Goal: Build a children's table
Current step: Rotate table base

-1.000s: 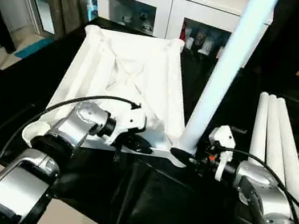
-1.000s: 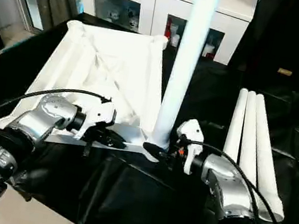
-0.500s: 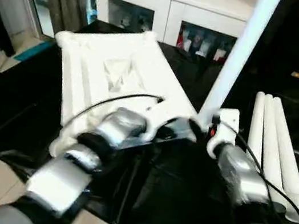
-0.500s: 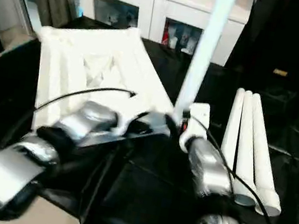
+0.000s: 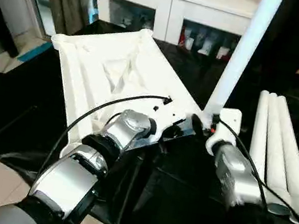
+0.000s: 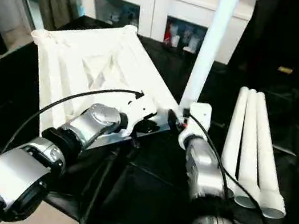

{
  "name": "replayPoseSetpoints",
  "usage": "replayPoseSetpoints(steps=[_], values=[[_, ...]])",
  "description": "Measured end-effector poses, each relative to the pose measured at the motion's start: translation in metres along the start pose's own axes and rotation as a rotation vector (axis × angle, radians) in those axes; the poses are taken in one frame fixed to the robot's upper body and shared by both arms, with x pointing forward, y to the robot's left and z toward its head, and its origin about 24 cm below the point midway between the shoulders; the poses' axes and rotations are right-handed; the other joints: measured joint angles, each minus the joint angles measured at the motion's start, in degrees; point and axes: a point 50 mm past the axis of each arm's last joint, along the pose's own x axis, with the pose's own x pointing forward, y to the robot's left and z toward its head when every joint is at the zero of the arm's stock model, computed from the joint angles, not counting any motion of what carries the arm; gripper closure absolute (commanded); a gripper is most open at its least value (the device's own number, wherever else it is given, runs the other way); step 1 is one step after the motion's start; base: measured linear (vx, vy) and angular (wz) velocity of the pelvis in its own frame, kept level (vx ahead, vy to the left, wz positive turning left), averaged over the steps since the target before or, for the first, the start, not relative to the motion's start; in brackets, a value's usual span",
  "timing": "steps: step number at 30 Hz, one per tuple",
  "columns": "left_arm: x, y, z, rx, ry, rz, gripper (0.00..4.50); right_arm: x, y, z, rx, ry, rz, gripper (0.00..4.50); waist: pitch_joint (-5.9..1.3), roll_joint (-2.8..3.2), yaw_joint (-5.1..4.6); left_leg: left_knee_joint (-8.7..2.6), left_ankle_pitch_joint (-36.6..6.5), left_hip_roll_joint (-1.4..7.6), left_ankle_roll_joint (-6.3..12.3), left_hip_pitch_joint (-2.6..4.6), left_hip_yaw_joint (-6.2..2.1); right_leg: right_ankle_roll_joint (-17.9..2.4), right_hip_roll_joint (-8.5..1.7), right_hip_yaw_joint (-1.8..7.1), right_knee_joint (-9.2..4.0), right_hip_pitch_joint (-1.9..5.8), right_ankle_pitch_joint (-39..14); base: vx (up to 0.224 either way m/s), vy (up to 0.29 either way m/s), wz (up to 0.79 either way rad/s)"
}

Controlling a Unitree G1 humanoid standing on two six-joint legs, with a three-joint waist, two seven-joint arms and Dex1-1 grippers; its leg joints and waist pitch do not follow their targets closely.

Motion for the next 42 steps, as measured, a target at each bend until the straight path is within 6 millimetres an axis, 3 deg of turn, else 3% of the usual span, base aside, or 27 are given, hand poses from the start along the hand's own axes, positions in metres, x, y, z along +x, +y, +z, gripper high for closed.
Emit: replayPoseSetpoints(steps=[5, 28, 30, 31, 32, 33, 34, 35, 36, 37, 38, 39, 40, 42], values=[[0.000, 0.005, 0.019, 0.034, -0.061, 0.023, 3.39, 0.000, 0.002, 0.001, -0.002, 0.000, 0.009, 0.89, -0.10, 0.20, -0.28, -0.02, 0.04, 0.01, 0.06, -0.19, -0.02, 0.10, 0.05, 0.02, -0.01, -0.03, -0.08, 0.000, 0.000, 0.00], [0.000, 0.006, 0.019, 0.034, -0.059, 0.027, 1.22, 0.000, 0.002, 0.002, -0.003, -0.003, 0.009, 0.89, -0.08, 0.26, -0.19, 0.11, 0.12, 0.02, 0.21, -0.34, -0.02, 0.11, 0.04, 0.03, 0.01, -0.10, -0.10, 0.000, 0.000, 0.00], [0.000, 0.007, 0.021, 0.018, -0.084, 0.033, 1.22, -0.005, 0.000, 0.002, -0.008, -0.008, 0.006, 0.89, -0.08, 0.27, 0.03, 0.11, 0.13, 0.02, 0.22, -0.37, -0.02, 0.12, 0.04, 0.02, 0.00, -0.10, -0.10, 0.000, 0.000, 0.00], [-0.002, 0.009, 0.019, 0.013, -0.084, 0.046, 1.22, -0.006, 0.000, 0.002, -0.008, -0.005, 0.009, 0.89, -0.02, -0.15, 0.03, 0.11, 0.14, 0.03, 0.24, -0.38, -0.02, 0.12, 0.04, 0.02, 0.00, -0.10, -0.10, 0.000, 0.000, 0.00], [-0.051, 0.049, -0.009, -0.029, -0.130, 0.358, 1.22, -0.011, 0.017, 0.009, -0.031, -0.006, 0.108, 0.89, 0.15, -0.77, -2.35, -0.20, 0.14, 0.02, 0.30, 0.01, 0.07, 0.06, 0.15, 0.30, 0.36, -0.40, -0.16, 0.008, -0.020, -0.21], [-0.138, 0.099, -0.053, -0.041, -0.032, 0.707, 1.22, -0.019, 0.019, 0.015, -0.054, -0.018, 0.155, 0.89, 0.08, -1.38, -4.56, -0.30, -0.19, 0.12, -0.21, 0.36, -0.87, -0.28, 0.23, -0.15, 0.98, -0.97, -0.29, -0.017, -0.086, -0.64], [-0.209, 0.120, -0.085, -0.074, 0.088, 0.938, 1.22, -0.026, 0.006, 0.016, -0.084, -0.008, 0.136, 0.89, 0.17, -1.79, -5.37, 0.03, -0.60, 0.19, -1.21, 0.09, -2.04, -0.45, 0.38, -1.24, 1.02, -1.23, -0.36, -0.019, -0.087, -0.65], [-0.263, 0.128, -0.102, -0.109, 0.161, 1.111, 1.22, -0.035, -0.014, 0.010, -0.099, 0.027, 0.092, 0.89, 0.11, -1.98, -5.29, 0.32, -0.75, 0.43, -2.14, -0.38, -3.21, -0.49, 0.38, -2.46, 0.76, -1.29, -0.42, -0.034, -0.109, -0.55], [-0.293, 0.133, -0.102, -0.127, 0.166, 1.224, 1.22, -0.045, -0.041, 0.008, -0.116, 0.064, 0.004, 0.89, 0.04, -2.03, -4.21, 0.31, -0.67, 0.64, -2.26, -0.56, -3.69, -0.52, 0.36, -3.16, 0.15, -0.83, -0.41, 0.035, -0.052, 0.12], [-0.289, 0.133, -0.097, -0.138, 0.127, 1.209, 1.22, -0.044, -0.045, 0.009, -0.115, 0.069, -0.008, 0.89, 0.02, -1.87, -2.77, 0.15, -0.64, 0.85, -2.22, -0.19, -3.21, -0.53, 0.30, -3.05, -0.09, -0.48, -0.42, 0.035, -0.052, 0.12], [-0.271, 0.129, -0.092, -0.155, 0.068, 1.151, 1.22, -0.038, -0.035, 0.012, -0.104, 0.051, 0.023, 0.89, 0.10, -1.50, -1.58, 0.06, -0.66, 1.09, -2.25, 0.04, -2.67, -0.52, 0.12, -2.76, -0.11, -0.10, -0.44, 0.038, -0.006, 0.48], [-0.242, 0.122, -0.085, -0.175, 0.006, 1.045, 1.22, -0.029, -0.014, 0.018, -0.094, 0.023, 0.092, 0.89, 0.23, -1.21, -0.21, -0.29, -0.67, 1.16, -2.22, 0.56, -1.21, -0.41, 0.02, -1.74, -0.02, 0.07, -0.51, -0.040, 0.023, 0.47], [-0.219, 0.115, -0.082, -0.189, -0.028, 0.946, 1.22, -0.023, 0.003, 0.020, -0.086, 0.006, 0.127, 0.89, 0.27, -1.17, 0.45, -0.56, -0.65, 1.19, -2.16, 0.78, -0.41, -0.07, -0.11, -1.15, -0.01, 0.13, -0.72, -0.040, 0.023, 0.47], [-0.190, 0.100, -0.078, -0.213, -0.064, 0.769, 1.22, -0.023, 0.012, 0.019, -0.100, 0.008, 0.188, 0.89, 0.38, -1.78, 1.08, -0.94, -0.44, 1.23, -1.87, 0.84, 0.37, 0.05, -0.21, 0.17, 0.24, 0.33, -0.76, -0.033, 0.020, 0.18]])
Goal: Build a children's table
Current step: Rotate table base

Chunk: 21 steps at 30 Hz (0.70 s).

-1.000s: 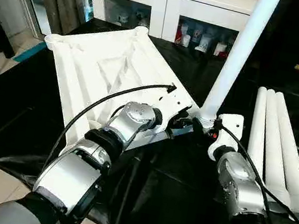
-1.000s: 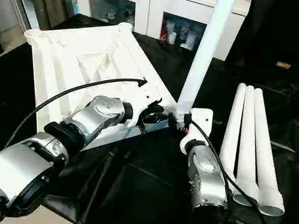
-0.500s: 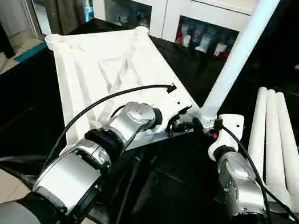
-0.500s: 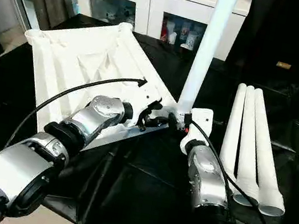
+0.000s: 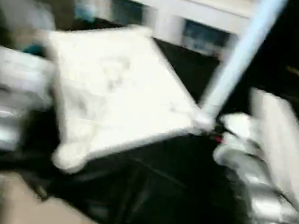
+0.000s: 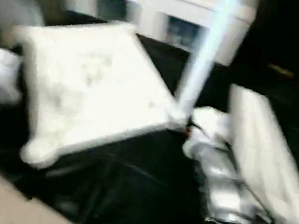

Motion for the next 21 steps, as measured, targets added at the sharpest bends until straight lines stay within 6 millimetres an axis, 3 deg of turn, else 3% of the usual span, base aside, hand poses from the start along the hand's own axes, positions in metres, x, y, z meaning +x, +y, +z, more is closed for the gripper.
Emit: replayPoseSetpoints(steps=[4, 8, 16, 19, 21], values=[[0.000, -0.025, 0.008, 0.015, -0.021, -0.163, 1.22, -0.007, 0.000, -0.008, 0.013, 0.040, 0.014, 0.89, 0.00, 0.04, -0.30, 0.51, 1.17, -0.08, 0.45, -0.72, -0.14, 0.06, 0.00, 0.19, -0.04, -0.32, 0.37, 0.003, 0.027, -0.02], [-0.001, -0.020, 0.014, 0.023, -0.042, -0.102, 1.22, -0.009, 0.000, 0.000, 0.015, 0.021, 0.022, 0.89, -0.01, 0.07, -1.15, 0.53, 1.12, -0.12, 0.53, -0.78, -0.14, 0.11, 0.08, 0.19, -0.03, -0.38, 0.34, 0.000, 0.000, 0.00], [-0.006, -0.021, 0.019, 0.016, -0.055, -0.089, 1.22, -0.009, 0.001, 0.000, 0.015, 0.025, 0.035, 0.89, -0.02, 0.05, -1.10, 0.49, 1.15, -0.11, 0.46, -0.66, -0.42, 0.18, 0.37, 0.12, 0.25, -0.39, 0.29, 0.000, 0.000, 0.00], [-0.010, -0.007, 0.008, 0.039, 0.011, 0.045, 1.22, -0.009, 0.002, -0.002, 0.013, 0.042, 0.050, 0.89, -0.01, 0.04, -1.21, 0.54, 1.16, -0.12, 0.45, -0.66, -0.46, 0.19, 0.37, 0.11, 0.31, -0.39, 0.29, 0.000, 0.000, 0.00], [-0.016, 0.018, 0.006, 0.079, 0.050, 0.210, 1.22, -0.009, 0.003, -0.002, 0.008, 0.051, 0.060, 0.89, -0.01, 0.04, -1.26, 0.55, 1.16, -0.14, 0.45, -0.66, -0.52, 0.20, 0.41, 0.09, 0.34, -0.39, 0.30, 0.000, 0.000, 0.00]])
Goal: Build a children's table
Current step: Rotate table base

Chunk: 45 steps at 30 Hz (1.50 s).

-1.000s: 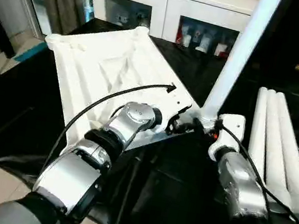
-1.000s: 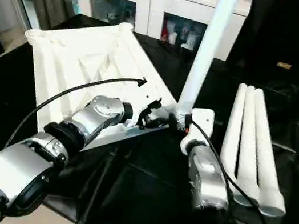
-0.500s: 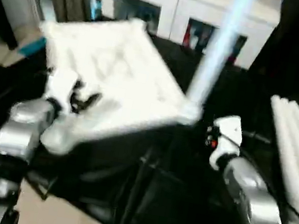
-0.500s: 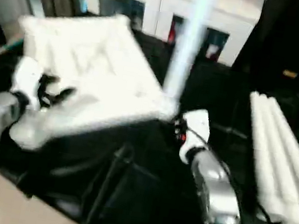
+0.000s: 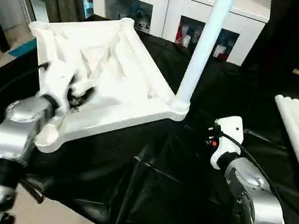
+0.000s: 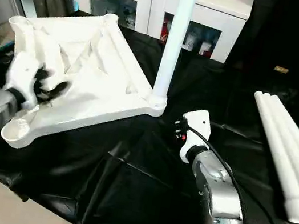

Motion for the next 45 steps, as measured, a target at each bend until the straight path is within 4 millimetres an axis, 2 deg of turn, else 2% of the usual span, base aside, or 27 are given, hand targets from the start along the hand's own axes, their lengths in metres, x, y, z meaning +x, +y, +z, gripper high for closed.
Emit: replayPoseSetpoints(steps=[3, 6, 11, 14, 18, 22, 26, 29, 37, 39, 44, 45], values=[[-0.005, 0.034, 0.003, 0.058, 0.018, 0.206, 1.22, 0.002, 0.001, 0.000, 0.001, 0.004, 0.010, 0.89, 0.00, -0.01, 0.19, 0.04, 0.00, 0.00, 0.00, -0.02, -0.05, 0.00, 0.00, -0.01, 0.00, 0.01, 0.00, 0.000, 0.000, 0.00], [-0.011, 0.053, 0.004, 0.078, 0.044, 0.305, 1.22, 0.003, 0.003, 0.000, 0.003, 0.004, 0.016, 0.89, -0.03, -0.04, 0.30, 0.25, 0.00, 0.00, 0.00, -0.10, -0.08, 0.03, -0.02, 0.01, 0.02, 0.01, -0.02, 0.000, 0.000, 0.00], [-0.012, 0.056, -0.009, 0.077, 0.129, 0.315, 1.22, 0.008, 0.014, -0.001, 0.004, 0.013, 0.056, 0.89, -0.18, -0.29, 0.49, 0.36, 0.00, 0.00, 0.00, -0.21, -0.08, 0.04, -0.10, 0.02, 0.02, 0.01, -0.02, 0.000, 0.000, 0.00], [-0.010, 0.050, -0.020, 0.074, 0.185, 0.256, 1.22, 0.008, 0.014, -0.002, -0.001, 0.018, 0.057, 0.89, -0.26, -0.41, 0.49, 0.39, 0.00, 0.00, 0.00, -0.18, -0.09, 0.04, -0.10, 0.02, 0.10, 0.02, -0.02, 0.000, 0.000, 0.00], [-0.011, 0.032, -0.039, 0.074, 0.299, 0.091, 1.22, 0.010, 0.013, -0.001, -0.009, 0.023, 0.055, 0.89, -0.27, -0.44, 0.32, 0.41, 0.00, 0.01, -0.01, -0.08, -0.09, 0.05, -0.10, 0.05, 0.28, 0.02, -0.03, 0.000, 0.000, 0.00], [-0.015, 0.022, -0.050, 0.069, 0.380, -0.016, 1.22, 0.010, 0.011, -0.001, -0.017, 0.027, 0.052, 0.89, -0.27, -0.44, 0.43, 0.40, 0.00, 0.00, -0.01, -0.03, -0.10, 0.08, -0.10, 0.04, 0.39, 0.00, -0.06, 0.000, 0.000, 0.00], [-0.020, 0.011, -0.046, 0.078, 0.383, -0.182, 1.22, 0.010, 0.011, -0.002, -0.019, 0.032, 0.052, 0.89, -0.28, -0.44, 0.65, 0.41, 0.00, 0.00, -0.01, 0.00, -0.10, 0.08, -0.18, 0.07, 0.42, 0.04, -0.06, 0.000, 0.000, 0.00], [-0.022, -0.007, -0.042, 0.062, 0.353, -0.334, 1.22, 0.009, 0.010, -0.003, -0.023, 0.036, 0.050, 0.89, -0.30, -0.47, 0.95, 0.42, 0.00, -0.04, -0.01, -0.02, -0.06, 0.08, -0.22, 0.15, 0.41, 0.07, -0.06, 0.000, 0.000, 0.00], [-0.026, -0.050, -0.035, 0.117, 0.248, -0.638, 1.22, 0.007, 0.007, -0.003, -0.036, 0.043, 0.048, 0.89, -0.30, -0.48, 0.76, 0.40, 0.00, -0.03, -0.01, -0.03, -0.09, 0.10, -0.18, 0.14, 0.44, 0.07, -0.07, 0.000, 0.000, 0.00], [-0.020, -0.075, -0.031, 0.115, 0.193, -0.712, 1.22, 0.007, 0.006, -0.004, -0.038, 0.047, 0.046, 0.89, -0.30, -0.48, 0.90, 0.43, 0.00, -0.03, -0.02, -0.09, -0.05, 0.10, -0.19, 0.17, 0.43, 0.08, -0.07, 0.000, 0.000, 0.00], [-0.010, -0.111, -0.022, 0.147, 0.129, -0.803, 1.22, 0.004, 0.005, -0.007, -0.036, 0.057, 0.041, 0.89, -0.32, -0.43, 0.52, 0.45, 0.00, -0.04, -0.02, -0.09, -0.06, 0.11, -0.18, 0.19, 0.44, 0.09, -0.06, 0.000, 0.000, 0.00], [-0.006, -0.123, -0.021, 0.154, 0.119, -0.825, 1.22, 0.001, 0.003, -0.010, -0.037, 0.066, 0.031, 0.89, -0.32, -0.35, 0.54, 0.45, 0.00, -0.06, -0.02, -0.12, -0.06, 0.11, -0.17, 0.18, 0.43, 0.10, -0.07, 0.000, 0.000, 0.00]])
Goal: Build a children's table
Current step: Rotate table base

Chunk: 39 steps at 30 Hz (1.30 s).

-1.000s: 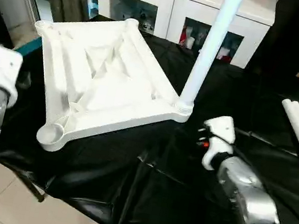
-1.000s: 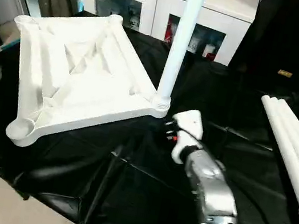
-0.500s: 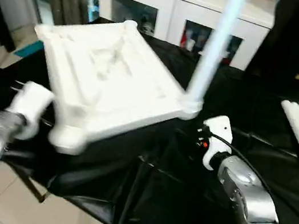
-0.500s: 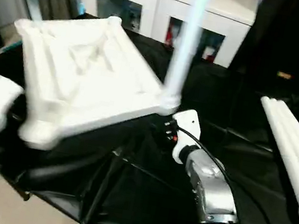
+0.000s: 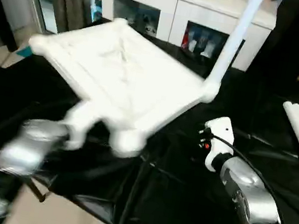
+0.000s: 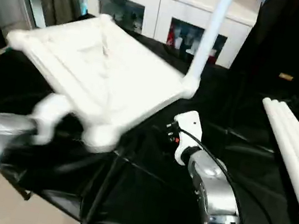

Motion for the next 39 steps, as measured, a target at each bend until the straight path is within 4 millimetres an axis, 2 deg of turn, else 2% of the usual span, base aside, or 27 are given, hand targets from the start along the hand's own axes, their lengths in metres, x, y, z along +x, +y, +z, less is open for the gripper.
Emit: replayPoseSetpoints(steps=[5, 9, 12, 14, 19, 22, 25, 29, 33, 37, 39], values=[[0.033, -0.021, 0.016, 0.045, -0.046, -0.066, 1.22, -0.005, -0.003, 0.003, -0.011, -0.009, -0.018, 0.89, -0.02, 0.18, -0.17, 0.03, 0.00, -0.08, 0.00, -0.04, 0.01, 0.01, -0.01, 0.07, -0.01, 0.00, 0.00, 0.000, 0.000, 0.00], [0.051, -0.038, 0.029, 0.059, -0.124, -0.101, 1.22, -0.013, -0.009, 0.001, -0.012, -0.009, -0.046, 0.89, -0.03, 0.24, -0.34, 0.04, 0.00, -0.16, 0.01, -0.04, 0.00, 0.03, 0.02, 0.07, -0.02, -0.01, -0.01, 0.000, 0.000, 0.00], [0.058, -0.048, 0.040, 0.081, -0.185, -0.134, 1.22, -0.016, -0.010, -0.001, -0.006, 0.004, -0.057, 0.89, -0.06, 0.38, -0.40, 0.05, 0.00, -0.18, 0.01, -0.04, 0.00, 0.03, 0.02, 0.09, -0.03, -0.01, -0.01, 0.000, 0.000, 0.00], [0.058, -0.052, 0.043, 0.092, -0.204, -0.162, 1.22, -0.016, -0.009, 0.003, -0.012, -0.009, -0.057, 0.89, -0.06, 0.53, -0.66, 0.05, 0.00, -0.18, 0.01, -0.02, -0.01, 0.03, 0.03, 0.10, -0.02, -0.01, -0.01, 0.000, 0.000, 0.00], [0.040, -0.049, 0.041, 0.080, -0.248, -0.221, 1.22, -0.023, -0.011, 0.000, 0.001, -0.002, -0.087, 0.89, -0.06, 0.91, -1.63, 0.01, 0.00, -0.16, 0.01, 0.00, -0.02, 0.04, 0.08, 0.10, -0.01, 0.00, -0.01, 0.000, 0.000, 0.00], [0.031, -0.039, 0.040, 0.070, -0.256, -0.226, 1.22, -0.025, -0.014, 0.002, 0.012, -0.003, -0.103, 0.89, -0.05, 0.93, -1.93, 0.02, 0.00, -0.18, 0.01, 0.03, -0.02, 0.04, 0.08, 0.10, 0.01, 0.00, -0.01, 0.000, 0.000, 0.00], [0.030, -0.029, 0.045, 0.088, -0.253, -0.194, 1.22, -0.026, -0.014, 0.003, 0.011, -0.009, -0.107, 0.89, -0.05, 0.93, -1.93, 0.03, 0.00, -0.19, 0.01, 0.04, -0.02, 0.08, 0.07, 0.10, 0.00, 0.00, 0.03, 0.000, 0.000, 0.00], [0.030, -0.018, 0.052, 0.113, -0.259, -0.108, 1.22, -0.026, -0.013, 0.003, 0.013, -0.010, -0.107, 0.89, -0.06, 0.96, -1.89, 0.04, 0.00, -0.21, 0.01, 0.00, -0.02, 0.10, 0.06, 0.14, 0.00, 0.02, 0.05, 0.000, 0.000, 0.00], [0.032, -0.011, 0.055, 0.037, -0.309, 0.068, 1.22, -0.023, -0.011, 0.004, 0.029, -0.023, -0.128, 0.89, -0.05, 0.98, -1.96, 0.07, 0.00, -0.20, 0.01, -0.04, -0.03, 0.11, 0.07, 0.14, -0.02, 0.00, 0.04, 0.000, 0.000, 0.00], [0.018, 0.001, 0.050, -0.187, -0.458, 0.348, 1.22, -0.020, -0.007, 0.004, 0.055, -0.050, -0.215, 0.89, -0.15, 1.25, -2.34, 0.12, 0.00, -0.21, 0.02, -0.31, -0.04, 0.16, 0.09, 0.16, -0.04, -0.04, 0.00, 0.000, 0.000, 0.00], [0.000, 0.006, 0.037, -0.314, -0.518, 0.504, 1.22, -0.022, -0.001, 0.004, 0.065, -0.091, -0.254, 0.89, -0.18, 1.25, -2.54, 0.11, -0.01, -0.17, 0.04, -0.32, -0.05, 0.19, 0.12, 0.14, -0.02, -0.06, -0.11, 0.000, 0.000, 0.00]])
